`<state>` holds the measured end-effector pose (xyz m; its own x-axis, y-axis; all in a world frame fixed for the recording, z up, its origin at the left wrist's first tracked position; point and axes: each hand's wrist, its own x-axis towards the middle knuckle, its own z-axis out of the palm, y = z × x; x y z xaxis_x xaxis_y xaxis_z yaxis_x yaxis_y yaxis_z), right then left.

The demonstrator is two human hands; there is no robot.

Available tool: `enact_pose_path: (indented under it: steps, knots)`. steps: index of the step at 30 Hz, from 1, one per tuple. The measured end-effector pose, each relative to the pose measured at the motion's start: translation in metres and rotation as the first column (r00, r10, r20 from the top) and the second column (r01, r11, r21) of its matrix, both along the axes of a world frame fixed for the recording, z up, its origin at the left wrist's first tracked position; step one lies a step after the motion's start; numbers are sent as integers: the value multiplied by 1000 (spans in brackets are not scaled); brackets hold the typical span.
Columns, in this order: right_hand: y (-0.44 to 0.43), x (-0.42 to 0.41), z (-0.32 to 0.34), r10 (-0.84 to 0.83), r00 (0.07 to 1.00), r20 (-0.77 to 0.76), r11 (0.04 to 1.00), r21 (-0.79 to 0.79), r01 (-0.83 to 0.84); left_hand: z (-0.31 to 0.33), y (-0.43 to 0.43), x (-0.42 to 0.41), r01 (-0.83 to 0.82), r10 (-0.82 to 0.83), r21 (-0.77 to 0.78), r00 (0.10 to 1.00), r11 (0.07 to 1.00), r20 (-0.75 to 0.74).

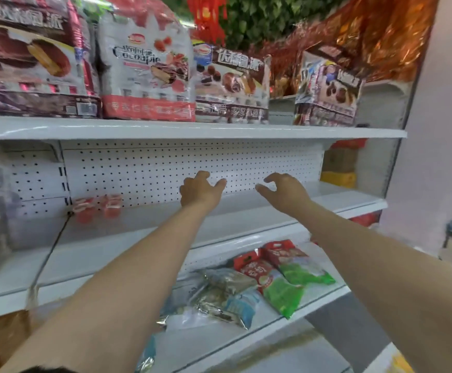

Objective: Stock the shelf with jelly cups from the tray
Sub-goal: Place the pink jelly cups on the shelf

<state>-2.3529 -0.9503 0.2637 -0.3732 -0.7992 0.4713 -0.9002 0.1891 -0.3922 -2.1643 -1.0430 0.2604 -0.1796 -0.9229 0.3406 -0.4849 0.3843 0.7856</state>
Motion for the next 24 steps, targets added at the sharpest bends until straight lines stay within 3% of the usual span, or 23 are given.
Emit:
enact_pose_path:
  steps: [14,24]
  knots:
    - [264,-201,-56,-345,936,76,936,97,337,-66,210,-249,303,-311,74,938,950,154]
    - [339,-304,-140,-508,846,161,843,294,450,-159,270,-373,431,-473,199,833,880,289]
